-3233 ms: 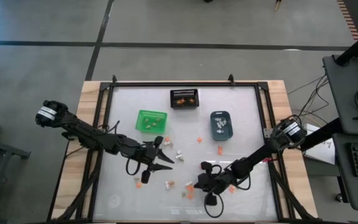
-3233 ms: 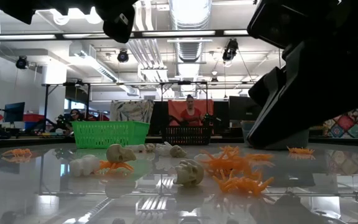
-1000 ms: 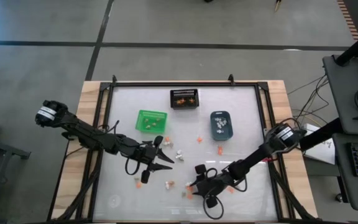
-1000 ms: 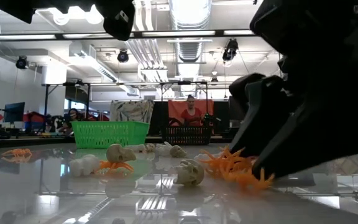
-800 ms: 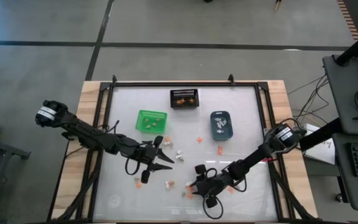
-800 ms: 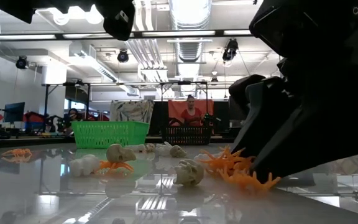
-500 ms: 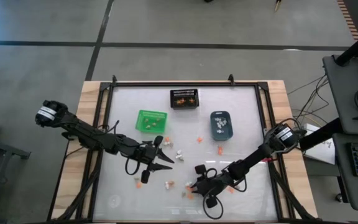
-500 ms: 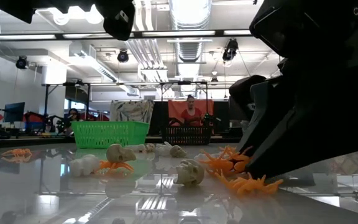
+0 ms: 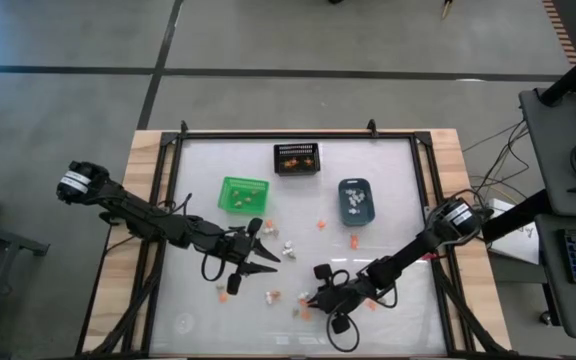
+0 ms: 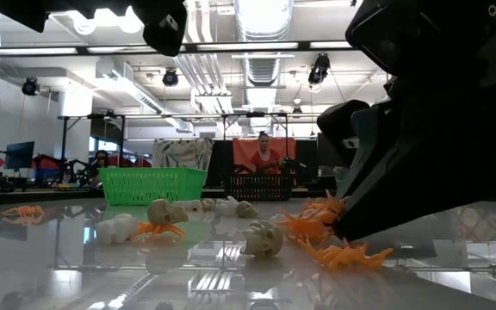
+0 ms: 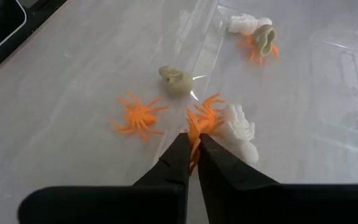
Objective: Sort Halloween decoration
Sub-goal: Put the orange spider toy into the black bin
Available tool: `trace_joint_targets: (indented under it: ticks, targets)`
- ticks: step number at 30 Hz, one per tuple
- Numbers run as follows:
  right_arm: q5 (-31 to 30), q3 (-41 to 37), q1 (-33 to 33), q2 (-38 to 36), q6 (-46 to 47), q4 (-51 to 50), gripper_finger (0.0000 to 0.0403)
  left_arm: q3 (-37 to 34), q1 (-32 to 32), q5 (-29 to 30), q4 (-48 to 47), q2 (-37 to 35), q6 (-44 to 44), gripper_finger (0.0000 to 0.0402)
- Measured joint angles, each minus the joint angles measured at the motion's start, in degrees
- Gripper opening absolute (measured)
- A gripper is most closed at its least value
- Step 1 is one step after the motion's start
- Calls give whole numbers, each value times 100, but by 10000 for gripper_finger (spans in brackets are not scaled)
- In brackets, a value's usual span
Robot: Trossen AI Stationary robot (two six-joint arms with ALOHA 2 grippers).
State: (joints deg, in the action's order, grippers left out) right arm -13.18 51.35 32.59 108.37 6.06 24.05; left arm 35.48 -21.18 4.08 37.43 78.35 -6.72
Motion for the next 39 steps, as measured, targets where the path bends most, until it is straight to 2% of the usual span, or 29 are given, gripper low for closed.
trace_joint_targets:
  ticks: [7, 11, 15, 21, 29, 35, 39]
  targets:
    - [11, -3, 0, -523, -9, -603, 17, 0, -1, -2, 109, -195, 17, 94]
    - [7, -3, -85, -1244, 57, -964, 17, 1, -10, -4, -79, -496, 165, 94]
    - [-157, -2, -487, -1953, 211, -1160, 17, 0, -12, -4, -477, -783, 410, 94]
    - [-336, -2, -1709, -2613, 385, -1540, 17, 0, 10, 322, -980, -1263, 1064, 94]
    - [-271, -2, -3736, -2729, -71, -1578, 17, 0, 336, 818, -1792, -2131, 2108, 94]
    - [239, -2, -5204, -2729, -64, -1486, 17, 0, 968, 828, -2302, -2551, 2271, 94]
    - [765, -2, -5799, -2629, -54, -1209, 17, 0, 1295, 810, -2478, -2549, 2257, 94]
